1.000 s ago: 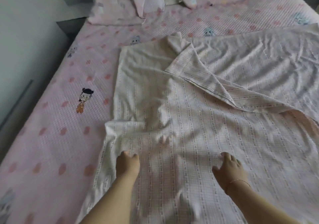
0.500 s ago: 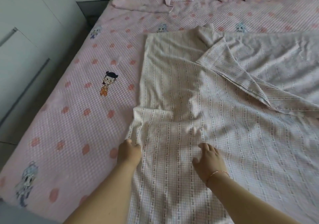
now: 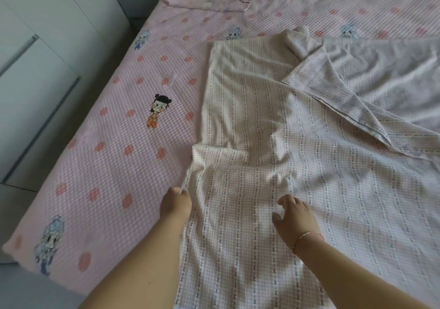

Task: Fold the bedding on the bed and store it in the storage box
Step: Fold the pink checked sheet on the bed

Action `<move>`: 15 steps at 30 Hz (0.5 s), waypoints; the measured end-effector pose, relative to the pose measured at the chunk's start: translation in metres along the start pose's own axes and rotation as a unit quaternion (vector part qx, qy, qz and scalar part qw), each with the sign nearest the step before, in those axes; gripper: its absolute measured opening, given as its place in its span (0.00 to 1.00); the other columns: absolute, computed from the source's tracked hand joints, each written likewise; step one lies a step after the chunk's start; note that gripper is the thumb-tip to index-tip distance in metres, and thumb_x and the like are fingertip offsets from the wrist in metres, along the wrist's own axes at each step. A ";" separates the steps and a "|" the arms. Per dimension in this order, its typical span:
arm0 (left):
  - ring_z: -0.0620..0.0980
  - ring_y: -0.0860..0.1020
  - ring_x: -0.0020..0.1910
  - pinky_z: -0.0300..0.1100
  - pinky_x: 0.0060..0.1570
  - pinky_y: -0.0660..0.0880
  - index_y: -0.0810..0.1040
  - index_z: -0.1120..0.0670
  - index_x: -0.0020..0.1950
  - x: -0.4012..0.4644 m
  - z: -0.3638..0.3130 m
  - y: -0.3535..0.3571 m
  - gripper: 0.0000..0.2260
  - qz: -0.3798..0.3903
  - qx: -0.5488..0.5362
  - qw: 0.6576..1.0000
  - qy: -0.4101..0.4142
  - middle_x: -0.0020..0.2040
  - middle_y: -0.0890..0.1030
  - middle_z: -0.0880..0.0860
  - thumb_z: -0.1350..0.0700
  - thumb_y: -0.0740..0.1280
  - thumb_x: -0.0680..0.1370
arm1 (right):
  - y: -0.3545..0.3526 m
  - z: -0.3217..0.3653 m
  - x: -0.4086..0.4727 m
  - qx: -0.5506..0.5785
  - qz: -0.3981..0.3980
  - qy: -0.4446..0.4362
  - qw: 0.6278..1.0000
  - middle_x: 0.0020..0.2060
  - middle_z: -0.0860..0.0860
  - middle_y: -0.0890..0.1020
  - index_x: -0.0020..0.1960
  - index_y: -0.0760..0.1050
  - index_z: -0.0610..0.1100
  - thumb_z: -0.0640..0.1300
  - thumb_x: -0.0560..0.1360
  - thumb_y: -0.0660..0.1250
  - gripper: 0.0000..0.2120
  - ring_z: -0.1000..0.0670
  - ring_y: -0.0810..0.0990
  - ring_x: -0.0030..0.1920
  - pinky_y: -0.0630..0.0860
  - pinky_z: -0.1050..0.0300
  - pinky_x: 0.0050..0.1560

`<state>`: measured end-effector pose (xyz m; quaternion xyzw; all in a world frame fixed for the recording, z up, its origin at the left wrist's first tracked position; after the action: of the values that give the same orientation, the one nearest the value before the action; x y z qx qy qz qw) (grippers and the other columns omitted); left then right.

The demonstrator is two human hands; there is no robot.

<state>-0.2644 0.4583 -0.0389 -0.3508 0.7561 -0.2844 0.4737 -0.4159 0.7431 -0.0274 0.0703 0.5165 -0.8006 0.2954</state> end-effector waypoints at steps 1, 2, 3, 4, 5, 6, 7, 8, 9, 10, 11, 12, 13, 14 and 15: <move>0.59 0.72 0.67 0.49 0.62 0.69 0.68 0.59 0.72 0.008 0.000 0.000 0.19 -0.001 -0.007 1.000 -0.004 0.70 0.72 0.58 0.54 0.54 0.83 | 0.003 0.003 0.003 0.000 0.000 0.004 1.000 0.62 0.51 0.74 0.64 0.68 0.46 0.48 0.77 0.61 0.17 0.50 0.68 0.65 0.66 0.58 0.63; 0.60 0.72 0.66 0.49 0.62 0.69 0.68 0.59 0.72 0.016 -0.001 0.000 0.19 0.000 -0.013 1.000 -0.008 0.70 0.72 0.59 0.54 0.54 0.83 | 0.007 0.007 0.006 -0.001 0.001 0.008 1.000 0.62 0.51 0.74 0.63 0.69 0.46 0.48 0.77 0.61 0.16 0.49 0.68 0.64 0.66 0.58 0.63; 0.61 0.72 0.66 0.50 0.61 0.69 0.68 0.60 0.71 0.025 0.000 0.000 0.19 0.002 -0.018 1.000 -0.011 0.69 0.72 0.60 0.55 0.53 0.83 | 0.012 0.013 0.009 -0.003 0.001 0.010 1.000 0.61 0.50 0.74 0.62 0.69 0.46 0.48 0.77 0.61 0.15 0.49 0.69 0.64 0.66 0.58 0.62; 0.61 0.72 0.65 0.50 0.60 0.69 0.68 0.61 0.71 0.032 0.001 0.000 0.18 0.004 -0.023 1.000 -0.015 0.69 0.73 0.61 0.55 0.53 0.84 | 0.018 0.018 0.011 -0.003 0.001 0.013 1.000 0.60 0.50 0.74 0.61 0.69 0.46 0.48 0.77 0.61 0.14 0.49 0.69 0.63 0.66 0.57 0.62; 0.62 0.72 0.65 0.50 0.60 0.69 0.69 0.62 0.70 0.041 0.004 0.001 0.18 0.006 -0.027 0.999 -0.025 0.68 0.73 0.62 0.55 0.52 0.84 | 0.024 0.024 0.013 0.000 0.000 0.019 1.000 0.59 0.50 0.75 0.60 0.70 0.46 0.48 0.76 0.61 0.13 0.49 0.70 0.62 0.66 0.57 0.61; 0.62 0.72 0.65 0.51 0.60 0.69 0.69 0.62 0.70 0.052 0.007 0.001 0.18 0.006 -0.033 0.999 -0.032 0.68 0.72 0.62 0.55 0.53 0.84 | 0.032 0.031 0.016 0.006 -0.001 0.025 1.000 0.59 0.50 0.75 0.59 0.70 0.46 0.47 0.76 0.61 0.13 0.49 0.70 0.62 0.67 0.57 0.59; 0.62 0.72 0.65 0.51 0.61 0.70 0.70 0.62 0.69 0.063 0.009 0.001 0.18 0.009 -0.043 0.998 -0.038 0.68 0.73 0.62 0.55 0.53 0.84 | 0.040 0.039 0.019 0.012 -0.004 0.033 0.999 0.58 0.50 0.75 0.58 0.70 0.46 0.47 0.76 0.61 0.12 0.49 0.70 0.61 0.68 0.57 0.58; 0.62 0.73 0.64 0.51 0.62 0.71 0.71 0.62 0.67 0.074 0.010 0.003 0.17 0.014 -0.058 0.997 -0.041 0.67 0.73 0.63 0.54 0.54 0.84 | 0.048 0.045 0.020 0.018 -0.010 0.041 0.999 0.58 0.50 0.75 0.58 0.70 0.46 0.47 0.75 0.61 0.12 0.49 0.71 0.61 0.68 0.58 0.57; 0.62 0.74 0.63 0.52 0.63 0.71 0.74 0.62 0.65 0.089 0.008 0.009 0.17 0.027 -0.079 0.996 -0.038 0.66 0.75 0.63 0.54 0.55 0.83 | 0.054 0.053 0.023 0.025 -0.023 0.050 0.998 0.57 0.50 0.75 0.58 0.70 0.46 0.47 0.75 0.61 0.12 0.49 0.71 0.60 0.67 0.58 0.56; 0.62 0.75 0.61 0.52 0.62 0.72 0.76 0.61 0.63 0.100 0.004 0.015 0.16 0.046 -0.105 0.993 -0.034 0.64 0.77 0.62 0.53 0.56 0.83 | 0.061 0.062 0.028 0.032 -0.038 0.057 0.997 0.56 0.51 0.76 0.58 0.71 0.46 0.47 0.75 0.61 0.12 0.49 0.72 0.59 0.67 0.58 0.55; 0.62 0.77 0.59 0.53 0.61 0.73 0.78 0.61 0.61 0.113 0.002 0.025 0.17 0.067 -0.135 0.988 -0.038 0.62 0.78 0.61 0.51 0.58 0.82 | 0.066 0.069 0.032 0.041 -0.048 0.061 0.996 0.55 0.51 0.76 0.58 0.71 0.46 0.46 0.75 0.62 0.12 0.49 0.72 0.59 0.67 0.59 0.55; 0.62 0.78 0.58 0.54 0.60 0.75 0.79 0.60 0.60 0.126 0.004 0.037 0.17 0.091 -0.156 0.982 -0.048 0.60 0.80 0.61 0.49 0.59 0.81 | 0.077 0.077 0.035 0.051 -0.049 0.074 0.995 0.54 0.52 0.75 0.57 0.71 0.46 0.46 0.75 0.62 0.12 0.49 0.72 0.58 0.67 0.59 0.54; 0.62 0.79 0.55 0.55 0.58 0.76 0.79 0.59 0.59 0.132 0.002 0.047 0.19 0.116 -0.175 0.976 -0.058 0.57 0.81 0.60 0.48 0.60 0.80 | 0.083 0.083 0.038 0.062 -0.052 0.082 0.993 0.53 0.52 0.75 0.56 0.71 0.46 0.45 0.75 0.62 0.11 0.49 0.72 0.57 0.66 0.60 0.53; 0.61 0.81 0.51 0.56 0.55 0.78 0.80 0.60 0.57 0.134 0.000 0.058 0.19 0.148 -0.205 0.965 -0.075 0.53 0.82 0.59 0.47 0.61 0.79 | 0.090 0.089 0.040 0.072 -0.057 0.090 0.992 0.51 0.52 0.75 0.55 0.71 0.46 0.45 0.75 0.62 0.09 0.49 0.72 0.56 0.66 0.60 0.52; 0.59 0.82 0.44 0.53 0.47 0.80 0.82 0.60 0.52 0.135 -0.002 0.068 0.17 0.185 -0.243 0.948 -0.091 0.48 0.83 0.58 0.48 0.62 0.77 | 0.097 0.095 0.043 0.080 -0.062 0.100 0.990 0.50 0.52 0.74 0.53 0.71 0.46 0.45 0.75 0.62 0.08 0.48 0.72 0.55 0.65 0.60 0.51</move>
<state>-0.3253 0.3913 -0.1597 -0.3340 0.8072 0.0334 0.4855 -0.3794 0.6155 -0.0781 0.1415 0.4807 -0.8453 0.1854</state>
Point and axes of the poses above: each hand's wrist, its own x-axis towards the middle knuckle, its own y-axis out of the palm, z = x × y, the point moved 10 cm from there along x, towards the middle knuckle
